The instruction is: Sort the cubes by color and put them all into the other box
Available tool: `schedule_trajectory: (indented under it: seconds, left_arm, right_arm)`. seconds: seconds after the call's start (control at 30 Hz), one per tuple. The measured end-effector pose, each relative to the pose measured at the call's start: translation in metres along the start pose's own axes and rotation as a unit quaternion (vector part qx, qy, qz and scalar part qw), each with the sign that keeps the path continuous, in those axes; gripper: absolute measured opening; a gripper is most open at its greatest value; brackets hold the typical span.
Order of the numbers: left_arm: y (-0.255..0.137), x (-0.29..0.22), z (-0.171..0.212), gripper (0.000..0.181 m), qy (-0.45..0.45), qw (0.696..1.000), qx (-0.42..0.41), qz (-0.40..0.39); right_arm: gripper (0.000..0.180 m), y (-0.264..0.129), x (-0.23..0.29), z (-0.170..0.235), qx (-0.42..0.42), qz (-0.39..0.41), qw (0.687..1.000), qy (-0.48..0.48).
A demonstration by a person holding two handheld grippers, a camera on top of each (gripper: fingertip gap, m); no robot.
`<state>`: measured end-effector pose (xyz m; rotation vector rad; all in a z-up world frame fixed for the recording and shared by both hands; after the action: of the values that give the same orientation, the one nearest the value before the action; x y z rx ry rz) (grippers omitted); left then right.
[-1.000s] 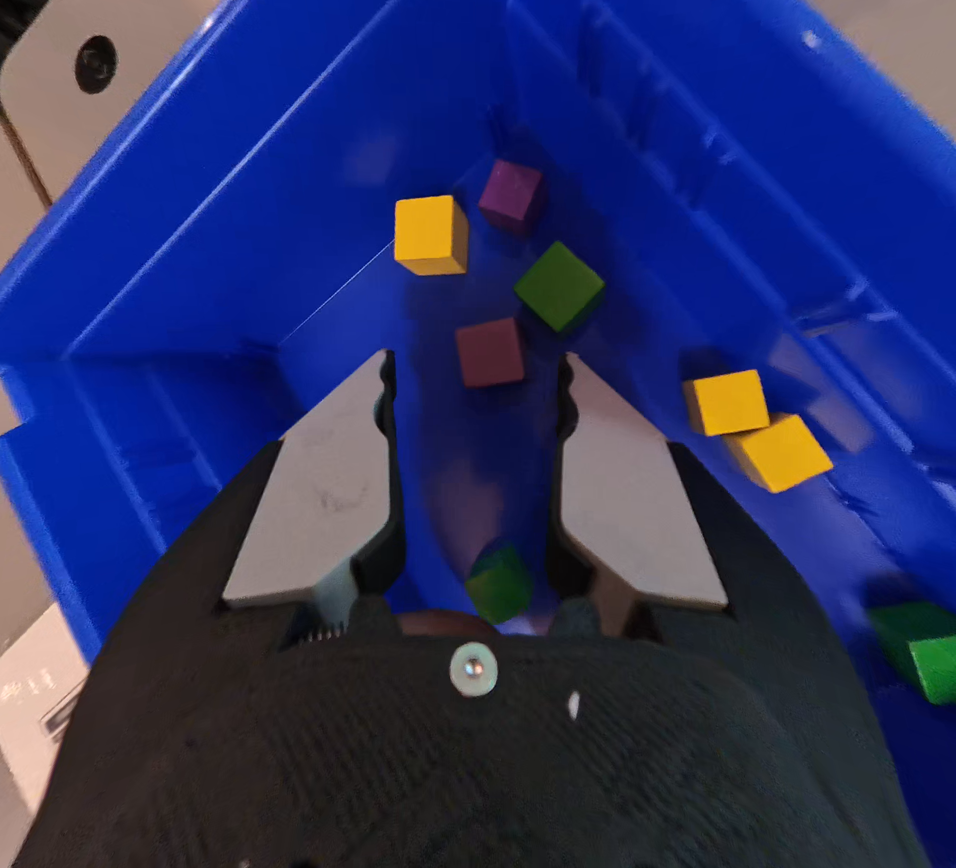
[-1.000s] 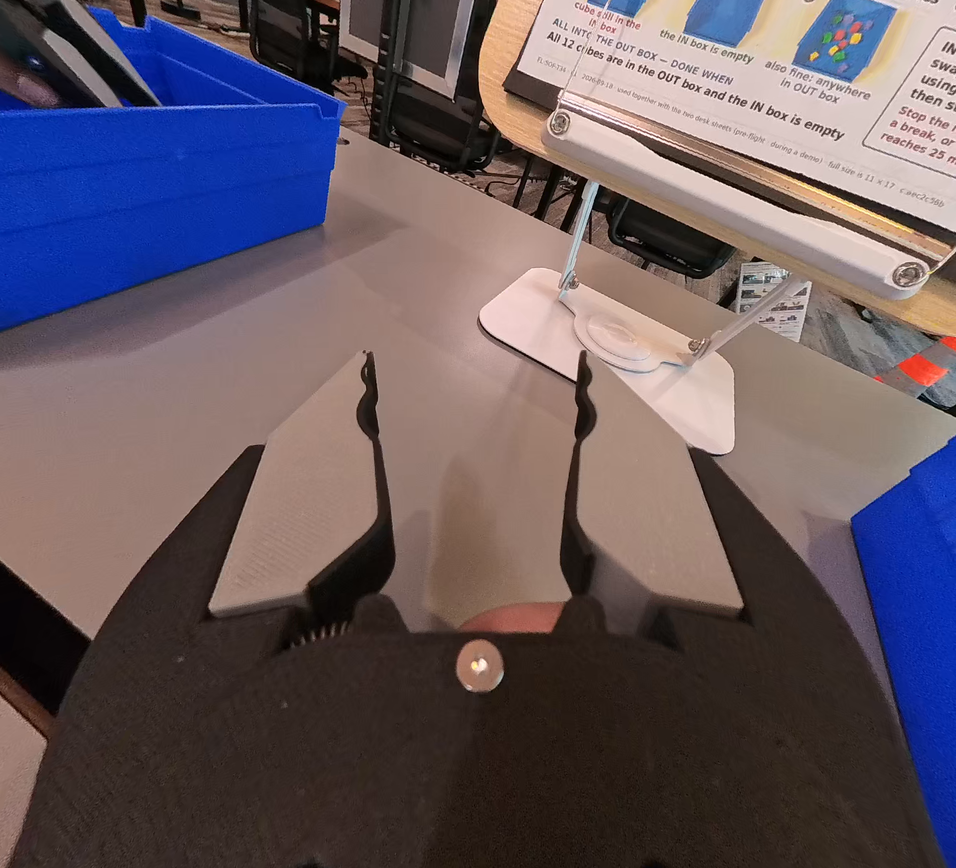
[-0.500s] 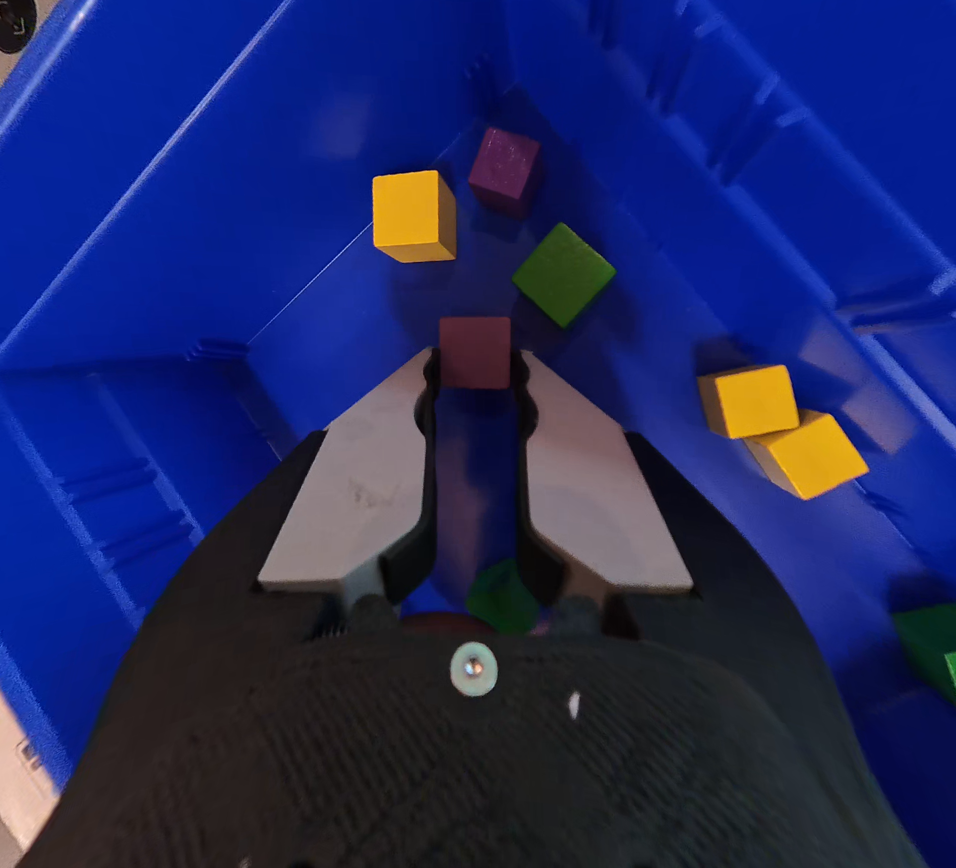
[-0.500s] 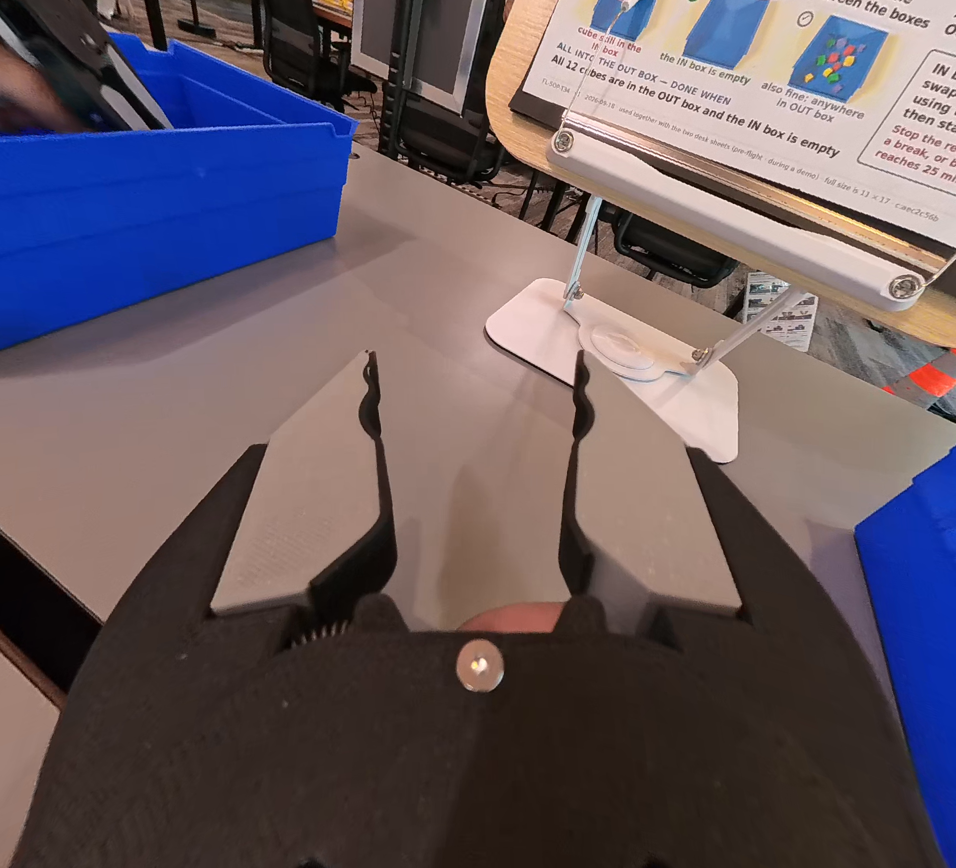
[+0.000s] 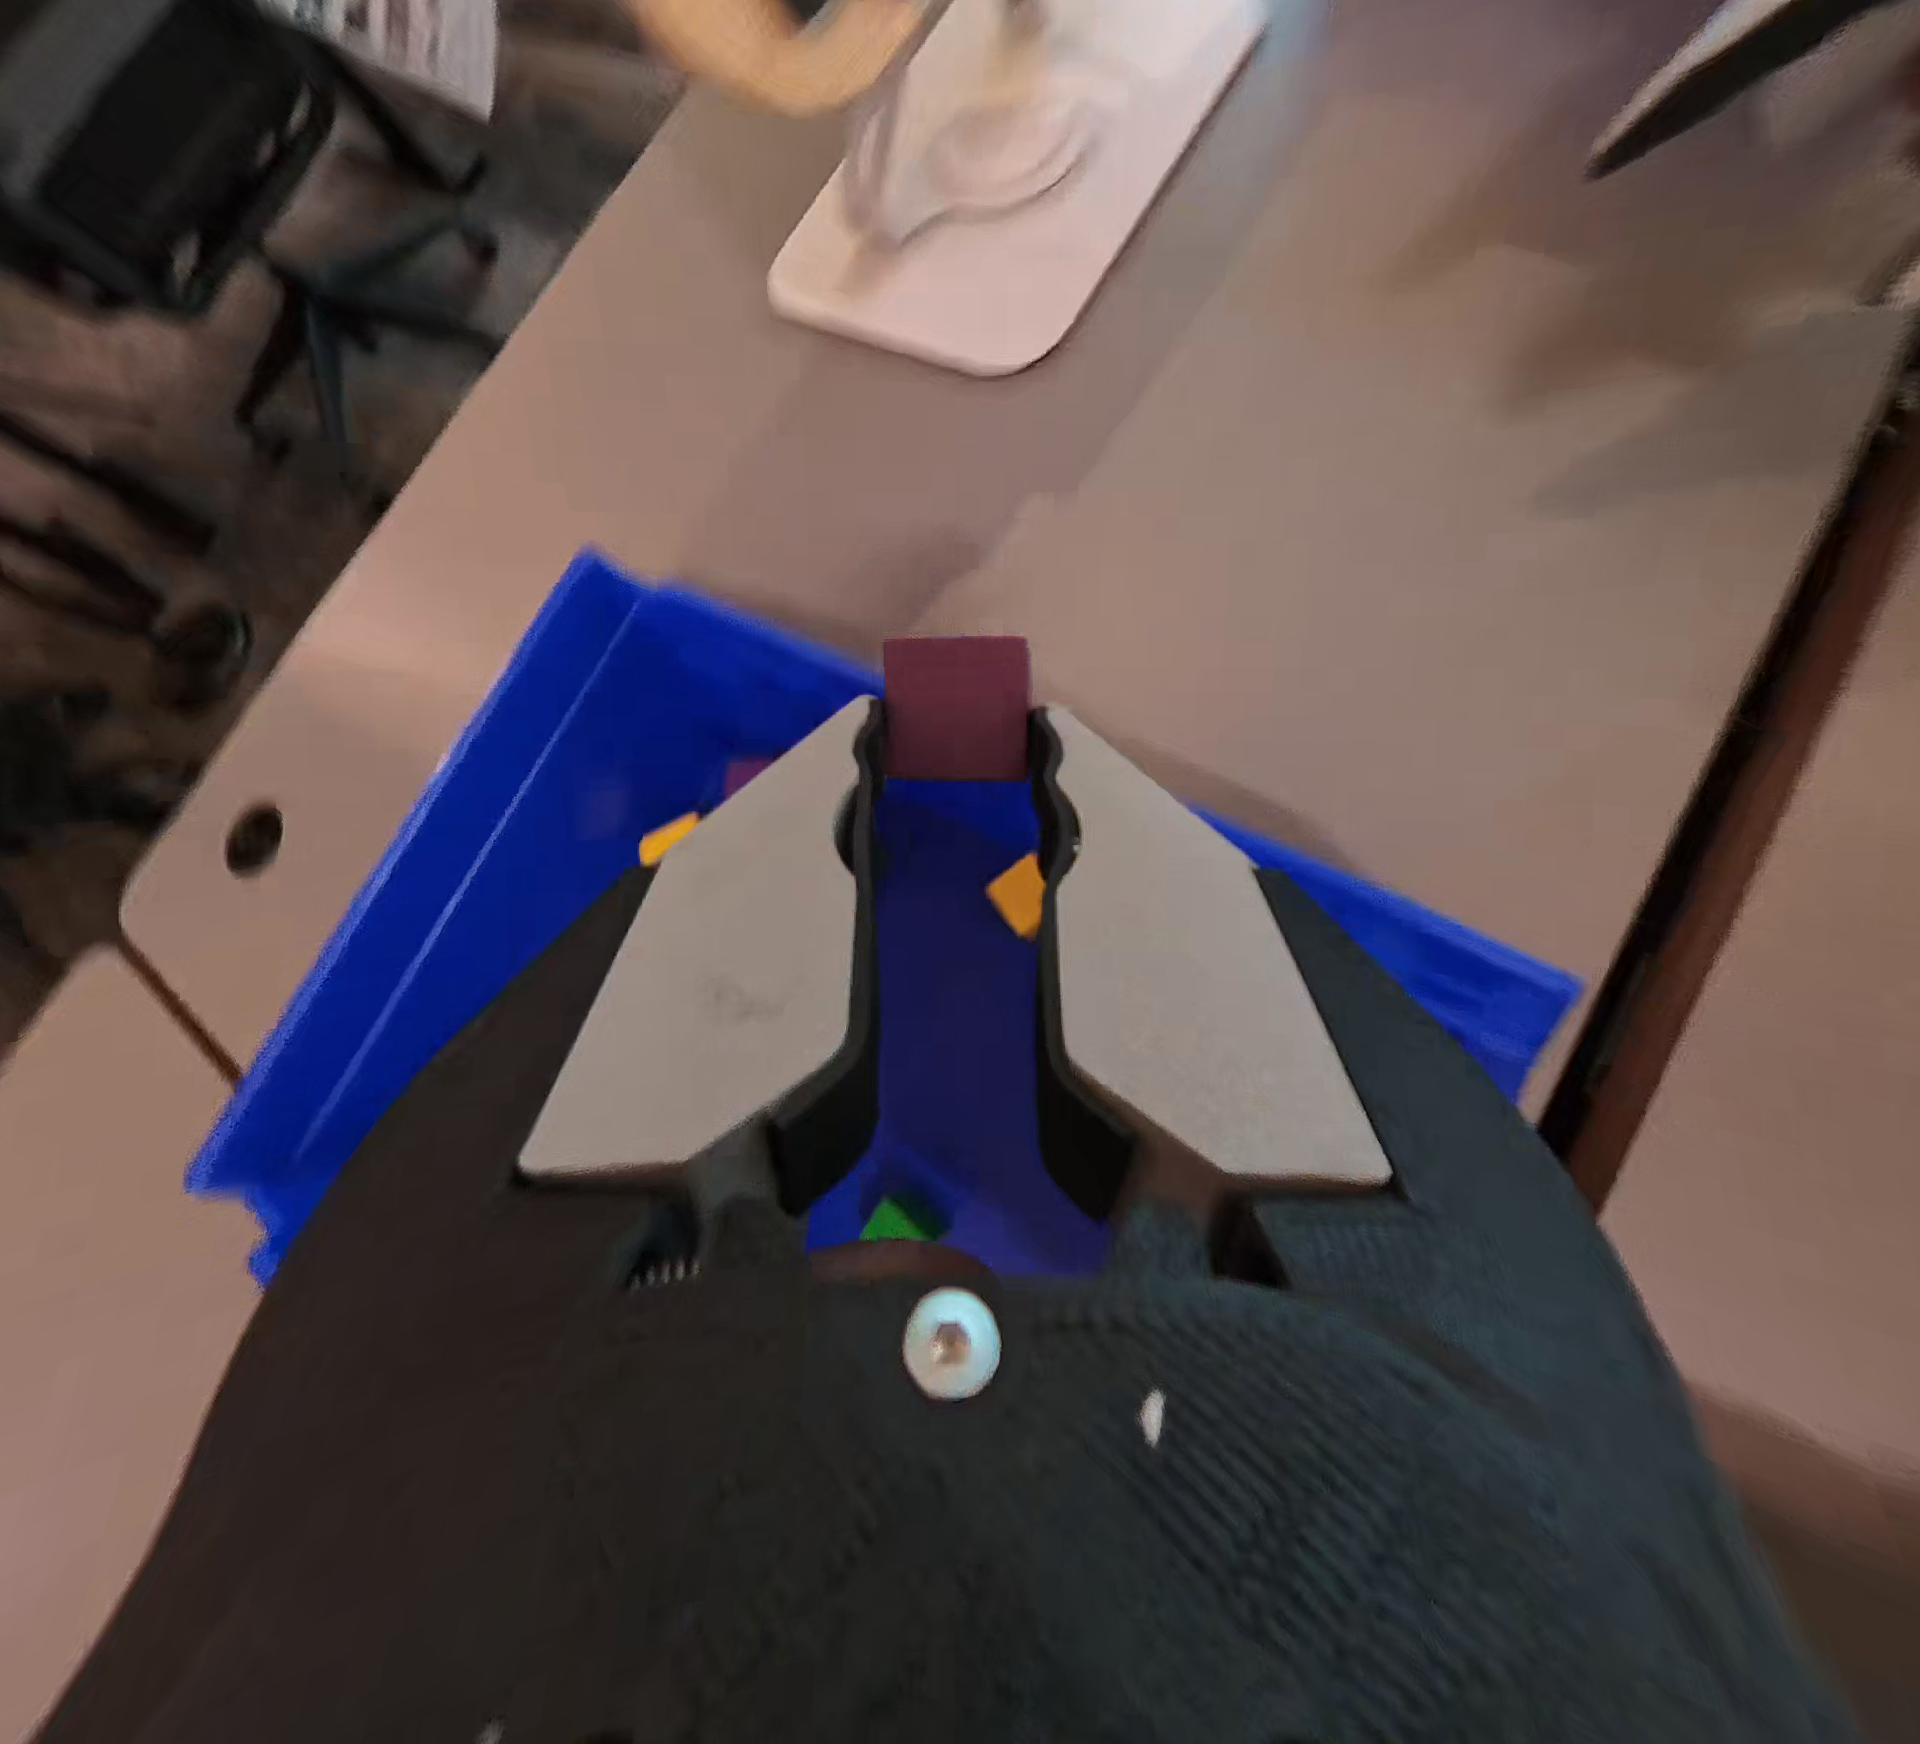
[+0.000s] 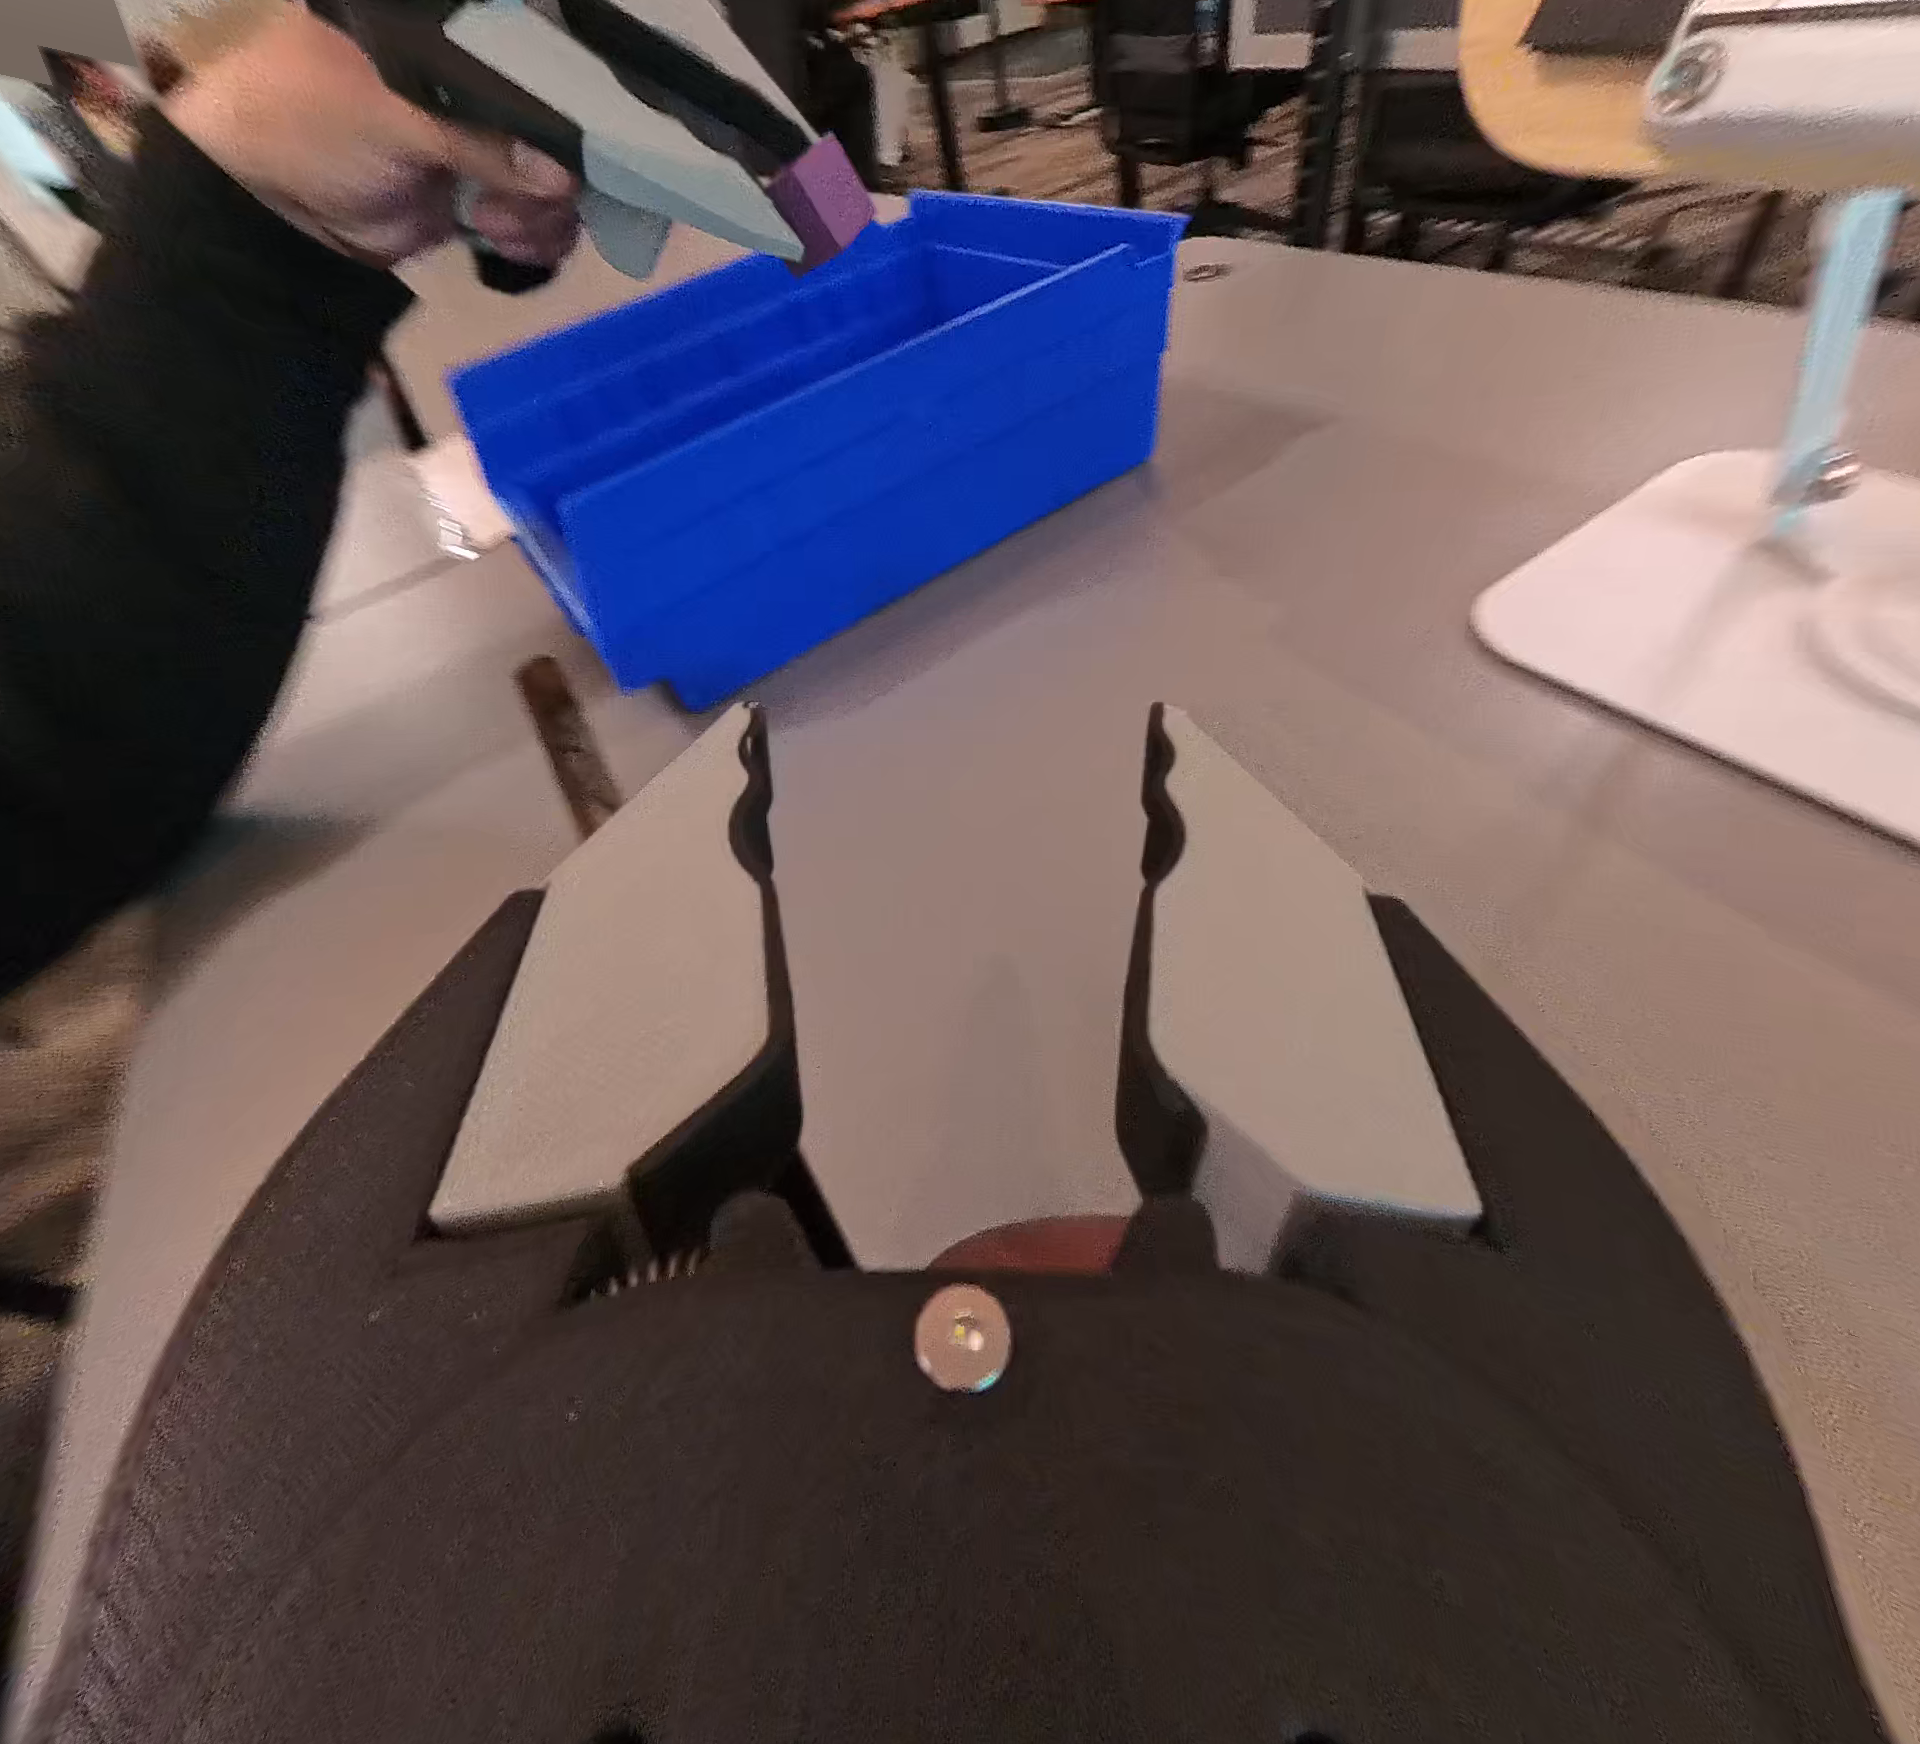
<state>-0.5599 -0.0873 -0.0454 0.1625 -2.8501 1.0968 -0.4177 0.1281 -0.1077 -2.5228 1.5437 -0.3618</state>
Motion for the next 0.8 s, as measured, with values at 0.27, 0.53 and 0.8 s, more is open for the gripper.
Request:
schedule_trajectory:
  seconds: [0.27, 0.53, 0.8]
  left_arm:
    - [0.042, -0.087, -0.075, 0.025, 0.23, 0.968, -0.067, 0.069]
    - [0.098, -0.126, -0.082, 0.025, 0.302, 0.949, -0.016, 0.085]
    - [0.118, -0.144, -0.087, 0.025, 0.314, 0.945, -0.006, 0.094]
  right_arm:
    - [0.063, -0.017, 0.006, -0.018, 0.004, -0.171, 0.967, 0.19]
    - [0.057, -0.018, -0.006, -0.021, -0.005, -0.16, 0.958, 0.236]
    - [0.047, -0.007, -0.004, -0.009, 0.026, -0.146, 0.958, 0.247]
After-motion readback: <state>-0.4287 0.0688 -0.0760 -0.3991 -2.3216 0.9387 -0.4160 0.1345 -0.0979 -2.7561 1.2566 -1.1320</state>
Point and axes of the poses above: each gripper's, where its closed fingertips meet, y out along the fingers, z out of its underside, x = y × z across the jaws, the point moved 5 cm from there along -y, back along the fingers, and after that the axes turned 14 degrees about z, right-handed, at the moved point
